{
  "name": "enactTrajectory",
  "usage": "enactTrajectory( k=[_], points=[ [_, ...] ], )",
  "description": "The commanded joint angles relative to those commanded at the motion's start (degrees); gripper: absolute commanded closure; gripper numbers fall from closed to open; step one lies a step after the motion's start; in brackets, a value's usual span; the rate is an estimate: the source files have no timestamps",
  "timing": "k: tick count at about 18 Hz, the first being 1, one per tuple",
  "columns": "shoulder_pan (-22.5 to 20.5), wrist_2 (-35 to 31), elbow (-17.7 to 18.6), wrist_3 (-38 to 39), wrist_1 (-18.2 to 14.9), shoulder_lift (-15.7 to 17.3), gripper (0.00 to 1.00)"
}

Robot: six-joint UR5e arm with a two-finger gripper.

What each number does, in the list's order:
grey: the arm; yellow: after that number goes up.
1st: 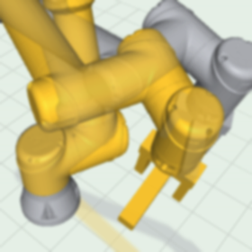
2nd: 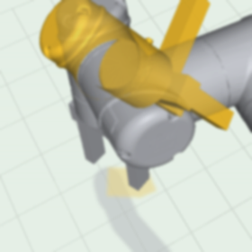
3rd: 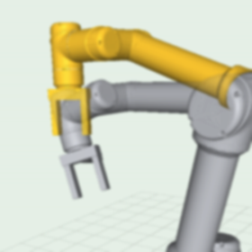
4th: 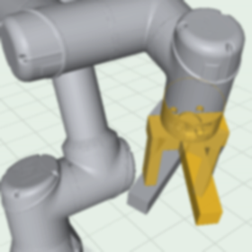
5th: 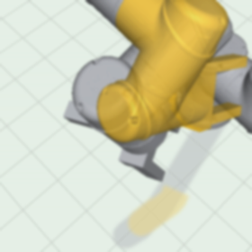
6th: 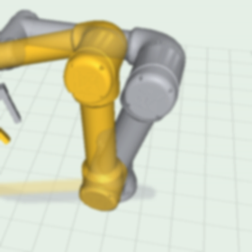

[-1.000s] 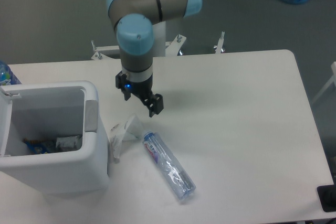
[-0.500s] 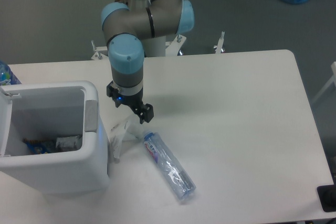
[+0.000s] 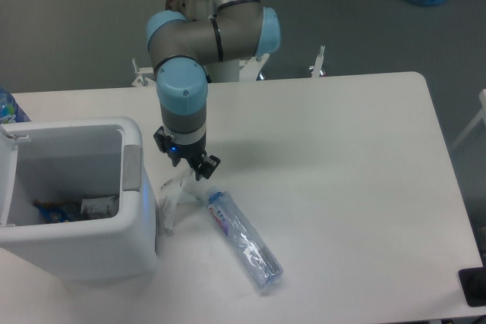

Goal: Place the trash in the trash can
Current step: 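Lower the gripper onto the white tissue and close on it, then lift the white tissue up off the table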

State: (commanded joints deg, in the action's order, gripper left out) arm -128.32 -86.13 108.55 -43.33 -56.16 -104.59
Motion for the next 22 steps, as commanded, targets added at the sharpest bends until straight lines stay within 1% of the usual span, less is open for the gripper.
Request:
enactTrajectory(
  k=[1,2,12,14,16,17,19,22],
  points=[
    [0.0,0.0,0.0,0.26,0.0,0.0,0.93],
    [0.0,-0.09,-0.09,0.35,0.0,0.09,1.0],
    [-0.7,-0.26,-0.27,-0.7,-0.61,1.23,1.0],
    [-0.88,-0.35,0.0,-0.96,-0.62,3.24,1.0],
    [-1.93,-0.35,-0.18,-0.96,-0.79,6.75,1.0],
    [-3.59,0.17,-0.35,-0.96,-0.88,8.33,1.0],
    [-5.53,2.18,-0.7,-0.96,-0.79,11.33,1.0],
    [-9.83,7.54,-2.98,-0.17,-0.79,13.53,1.0]
  ],
)
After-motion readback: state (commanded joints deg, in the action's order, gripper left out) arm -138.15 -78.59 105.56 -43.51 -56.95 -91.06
